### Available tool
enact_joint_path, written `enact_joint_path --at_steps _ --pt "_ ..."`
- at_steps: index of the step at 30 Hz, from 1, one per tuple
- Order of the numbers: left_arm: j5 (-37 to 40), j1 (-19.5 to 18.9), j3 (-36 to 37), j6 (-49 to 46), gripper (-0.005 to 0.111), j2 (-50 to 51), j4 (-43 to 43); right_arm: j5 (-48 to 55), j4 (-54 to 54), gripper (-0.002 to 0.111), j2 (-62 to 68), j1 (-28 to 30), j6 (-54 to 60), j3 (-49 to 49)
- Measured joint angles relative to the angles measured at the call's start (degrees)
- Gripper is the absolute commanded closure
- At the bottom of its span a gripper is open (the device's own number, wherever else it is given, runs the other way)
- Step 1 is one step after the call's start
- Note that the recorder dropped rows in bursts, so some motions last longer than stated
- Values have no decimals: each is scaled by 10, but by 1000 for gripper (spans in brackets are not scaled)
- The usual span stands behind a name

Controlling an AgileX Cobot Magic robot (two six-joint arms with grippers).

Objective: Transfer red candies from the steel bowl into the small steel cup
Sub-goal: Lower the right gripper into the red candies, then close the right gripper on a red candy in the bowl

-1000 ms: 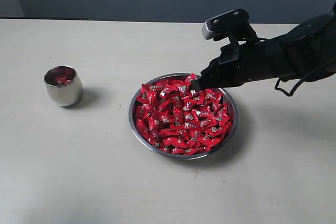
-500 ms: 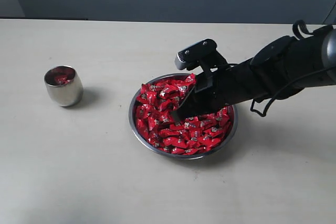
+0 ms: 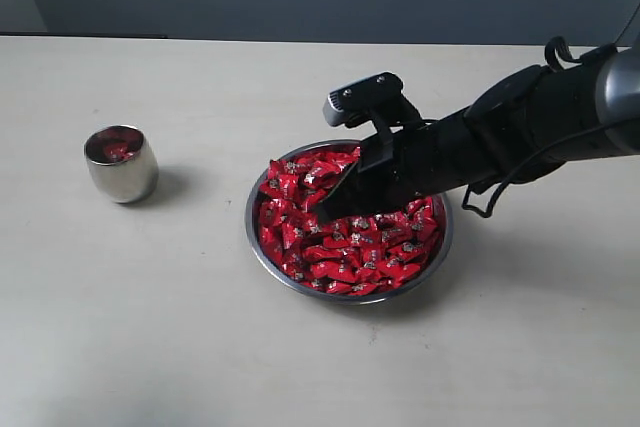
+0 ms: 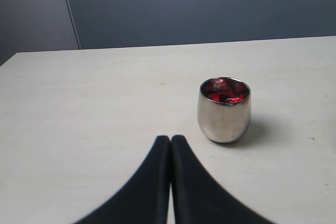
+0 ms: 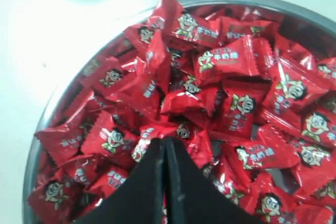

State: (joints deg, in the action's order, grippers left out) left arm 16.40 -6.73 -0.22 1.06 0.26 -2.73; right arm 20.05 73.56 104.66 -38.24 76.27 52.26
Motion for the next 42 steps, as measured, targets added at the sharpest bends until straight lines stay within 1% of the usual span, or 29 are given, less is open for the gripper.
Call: enact_joint_path --at_steps 6,14,15,17,19,21,22,26,42 --pt "0 0 0 0 106 0 0 -33 0 109 0 -22 0 15" --pt "0 0 0 0 106 0 0 -52 0 109 6 -25 -5 18" --pt "0 0 0 0 106 0 0 -52 0 107 10 -25 -7 18" --pt "0 0 0 0 106 0 0 -51 -1 96 20 -25 -10 18" --pt "0 0 0 0 106 0 0 -50 -6 82 29 -25 -12 18" --pt "0 0 0 0 106 0 0 -50 -8 72 37 -25 -15 18" --pt "0 0 0 0 106 0 0 -53 -9 70 39 -25 -19 18" --pt "0 0 0 0 106 0 0 -68 -10 71 41 -25 -34 18" --pt "0 0 0 0 106 0 0 -94 -14 71 50 -25 -41 20"
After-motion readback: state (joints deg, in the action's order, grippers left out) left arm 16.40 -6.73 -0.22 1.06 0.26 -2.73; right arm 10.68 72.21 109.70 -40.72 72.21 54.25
